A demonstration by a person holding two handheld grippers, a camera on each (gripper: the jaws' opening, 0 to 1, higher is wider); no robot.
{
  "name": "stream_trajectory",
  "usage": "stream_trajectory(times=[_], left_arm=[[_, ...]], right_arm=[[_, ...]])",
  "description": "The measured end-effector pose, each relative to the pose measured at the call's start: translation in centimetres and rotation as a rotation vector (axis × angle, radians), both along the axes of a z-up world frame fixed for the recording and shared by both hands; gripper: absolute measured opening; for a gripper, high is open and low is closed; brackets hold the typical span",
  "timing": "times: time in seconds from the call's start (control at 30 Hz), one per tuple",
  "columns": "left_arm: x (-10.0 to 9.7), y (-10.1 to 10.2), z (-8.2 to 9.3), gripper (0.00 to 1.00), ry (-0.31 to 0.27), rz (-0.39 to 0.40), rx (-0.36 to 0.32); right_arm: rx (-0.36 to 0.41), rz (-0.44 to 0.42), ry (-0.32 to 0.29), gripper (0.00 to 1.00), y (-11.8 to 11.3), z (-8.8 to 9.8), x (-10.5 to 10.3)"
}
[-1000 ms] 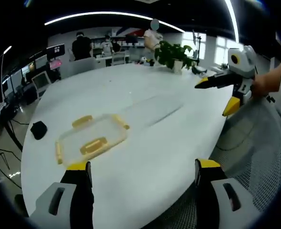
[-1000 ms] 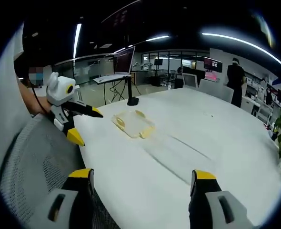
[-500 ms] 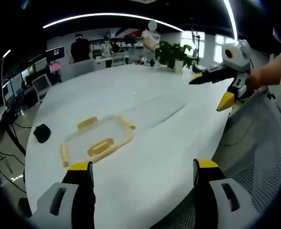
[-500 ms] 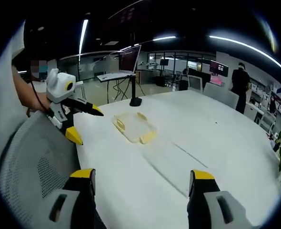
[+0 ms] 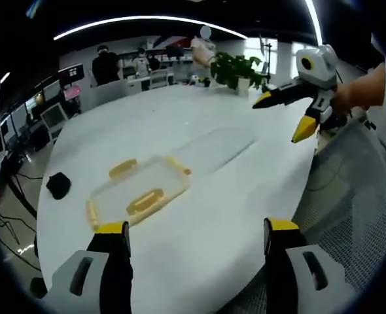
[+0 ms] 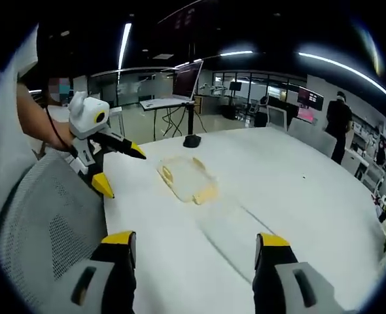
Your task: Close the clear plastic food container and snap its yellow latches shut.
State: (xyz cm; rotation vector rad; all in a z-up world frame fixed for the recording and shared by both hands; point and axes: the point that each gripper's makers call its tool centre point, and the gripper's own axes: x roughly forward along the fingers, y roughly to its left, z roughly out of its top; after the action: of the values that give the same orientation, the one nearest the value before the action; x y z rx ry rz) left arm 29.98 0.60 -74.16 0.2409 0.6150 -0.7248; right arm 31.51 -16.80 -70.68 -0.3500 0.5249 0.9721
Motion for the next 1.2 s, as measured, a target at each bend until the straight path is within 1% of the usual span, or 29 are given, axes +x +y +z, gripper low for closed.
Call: stream_trajectory(times=[0.1,0.27,0.4,0.57,0.77,0.9,1.07,1.13,1.2], left_arm=[[0.1,-0.2,0.3,0.79,-0.007,-0.018,-0.01],[0.6,-0.1,0.4,0.79,-0.015,-0.04,0.007],[1.2,0.2,0.6,0.78,-0.023,-0.056,0.02],[1.8,1.0,0.5,0.77,-0.02,-0.06,0.012],[2.6,2.4,0.2,0.76,-0.019,-0.071,0.047],[2.5,3.4,-0.1,0.75,-0.013,-0.113,0.098],[3.0,4.6,-0.1,0.75,-0.01,-0.123,0.121],[3.2,4.9,-0.1,0.75,-0.009,-0.133,0.128],[3.4,5.3,-0.3,0.74,-0.006,-0.149,0.152]], right_arm=[[0.002,0.007,0.002,0.7,0.2,0.2,0.2],[-0.003,0.033,-0.002,0.68,1.0,0.4,0.6],[-0.021,0.069,-0.007,0.67,1.6,0.4,0.9],[-0.031,0.096,0.004,0.67,2.4,0.1,1.5],[-0.048,0.14,0.006,0.67,3.5,0.1,2.2],[-0.062,0.172,0.001,0.66,4.3,0.2,2.7],[-0.073,0.205,-0.004,0.65,5.3,0.5,3.2],[-0.087,0.217,-0.014,0.65,5.6,0.6,3.4],[-0.098,0.224,-0.031,0.66,5.9,0.5,3.9]])
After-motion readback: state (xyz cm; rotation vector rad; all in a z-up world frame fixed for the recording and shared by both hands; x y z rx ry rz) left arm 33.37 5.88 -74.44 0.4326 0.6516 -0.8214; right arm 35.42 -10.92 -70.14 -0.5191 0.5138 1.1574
